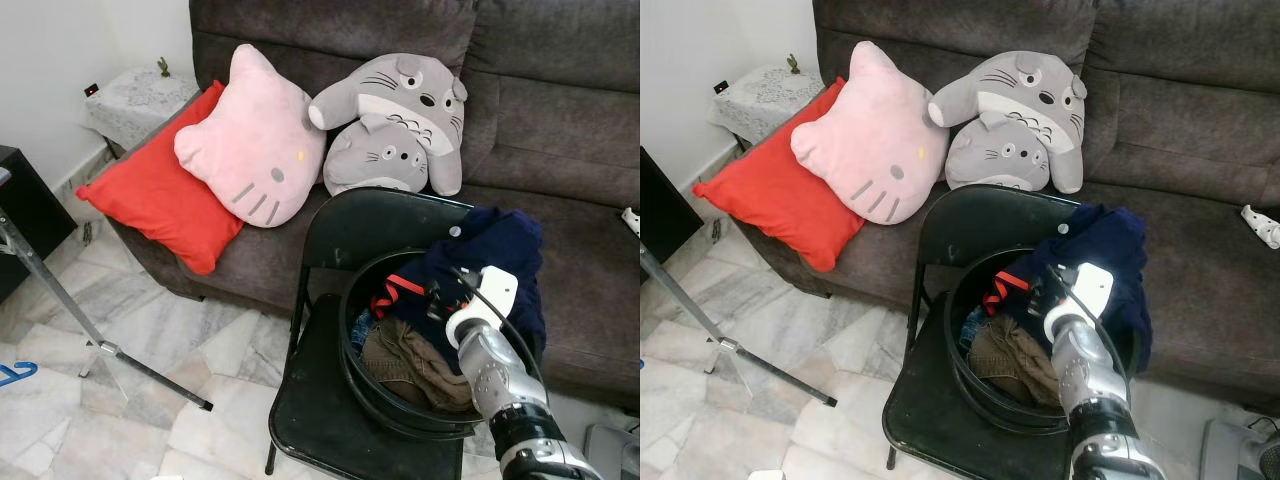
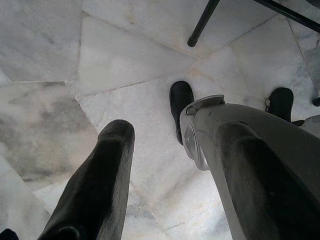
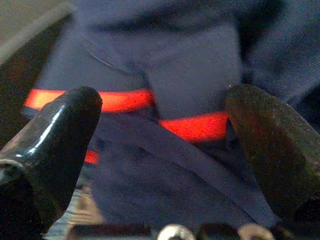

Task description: Hang hanger

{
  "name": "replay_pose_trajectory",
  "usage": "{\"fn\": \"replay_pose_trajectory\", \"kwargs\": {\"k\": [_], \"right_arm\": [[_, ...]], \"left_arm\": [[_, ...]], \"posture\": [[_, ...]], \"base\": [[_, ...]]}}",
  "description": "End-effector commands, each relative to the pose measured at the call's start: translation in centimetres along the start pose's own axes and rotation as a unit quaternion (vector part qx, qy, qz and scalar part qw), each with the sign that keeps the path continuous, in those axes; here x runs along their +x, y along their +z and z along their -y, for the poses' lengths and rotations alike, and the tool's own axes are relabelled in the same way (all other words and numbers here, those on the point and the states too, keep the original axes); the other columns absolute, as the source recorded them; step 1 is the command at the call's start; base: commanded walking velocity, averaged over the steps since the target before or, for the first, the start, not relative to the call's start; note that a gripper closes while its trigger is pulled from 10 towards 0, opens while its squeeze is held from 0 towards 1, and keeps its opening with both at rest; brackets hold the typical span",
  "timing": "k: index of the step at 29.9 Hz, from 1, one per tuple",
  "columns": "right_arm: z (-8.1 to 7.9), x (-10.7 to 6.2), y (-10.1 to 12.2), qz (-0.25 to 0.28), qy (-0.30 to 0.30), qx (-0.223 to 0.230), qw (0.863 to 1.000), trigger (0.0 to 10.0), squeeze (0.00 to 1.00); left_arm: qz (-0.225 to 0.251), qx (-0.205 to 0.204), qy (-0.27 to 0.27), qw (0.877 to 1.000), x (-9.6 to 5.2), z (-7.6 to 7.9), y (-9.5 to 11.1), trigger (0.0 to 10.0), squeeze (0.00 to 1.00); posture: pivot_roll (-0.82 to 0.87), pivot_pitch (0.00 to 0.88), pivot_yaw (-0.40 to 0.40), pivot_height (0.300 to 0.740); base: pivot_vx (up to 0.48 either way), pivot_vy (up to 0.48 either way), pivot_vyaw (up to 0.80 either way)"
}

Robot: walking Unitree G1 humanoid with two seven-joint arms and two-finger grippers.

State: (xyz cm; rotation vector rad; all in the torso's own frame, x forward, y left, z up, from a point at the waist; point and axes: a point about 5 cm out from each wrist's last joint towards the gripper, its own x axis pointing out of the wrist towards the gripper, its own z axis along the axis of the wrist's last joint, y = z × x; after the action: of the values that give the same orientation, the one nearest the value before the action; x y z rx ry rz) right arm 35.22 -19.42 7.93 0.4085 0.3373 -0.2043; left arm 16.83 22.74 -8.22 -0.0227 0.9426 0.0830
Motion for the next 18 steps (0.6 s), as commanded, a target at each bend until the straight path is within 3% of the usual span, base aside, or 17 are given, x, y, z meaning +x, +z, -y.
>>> {"fn": "replay_pose_trajectory", "kwargs": {"k": [1,5,10,14,18], "right_arm": [[1.9,-0.2,0.9,0.025,-0.053,0.014,0.998,10.0,0.0],[3.9,-0.6,1.4,0.043,-0.114,0.032,0.992,10.0,0.0],[4.0,-0.7,1.3,0.037,-0.104,0.025,0.994,10.0,0.0],[1.7,-0.3,2.3,0.057,-0.03,0.016,0.998,10.0,0.0],[0.8,-0.3,2.9,0.071,-0.013,0.012,0.997,10.0,0.0]], "left_arm": [[-0.019,-0.003,0.003,1.0,-0.2,-0.3,-1.0,10.0,0.0],[-0.019,-0.002,0.003,1.0,-0.2,-0.3,-1.0,10.0,0.0],[-0.019,-0.001,0.003,1.0,-0.2,-0.3,-1.0,10.0,0.0],[-0.018,-0.003,0.006,1.0,-0.2,-0.4,-1.0,10.0,0.0],[-0.017,-0.004,0.007,1.0,-0.3,-0.5,-1.0,10.0,0.0]], "posture": [[-0.06,0.174,0.005,0.74],[-0.06,0.176,0.006,0.74],[-0.07,0.176,0.006,0.74],[-0.06,0.177,0.005,0.74],[-0.05,0.177,0.005,0.74]], "base": [[0.0,0.0,0.0],[0.0,0.0,0.0],[0.0,0.0,0.0],[0.0,0.0,0.0],[0.0,0.0,0.0]]}}
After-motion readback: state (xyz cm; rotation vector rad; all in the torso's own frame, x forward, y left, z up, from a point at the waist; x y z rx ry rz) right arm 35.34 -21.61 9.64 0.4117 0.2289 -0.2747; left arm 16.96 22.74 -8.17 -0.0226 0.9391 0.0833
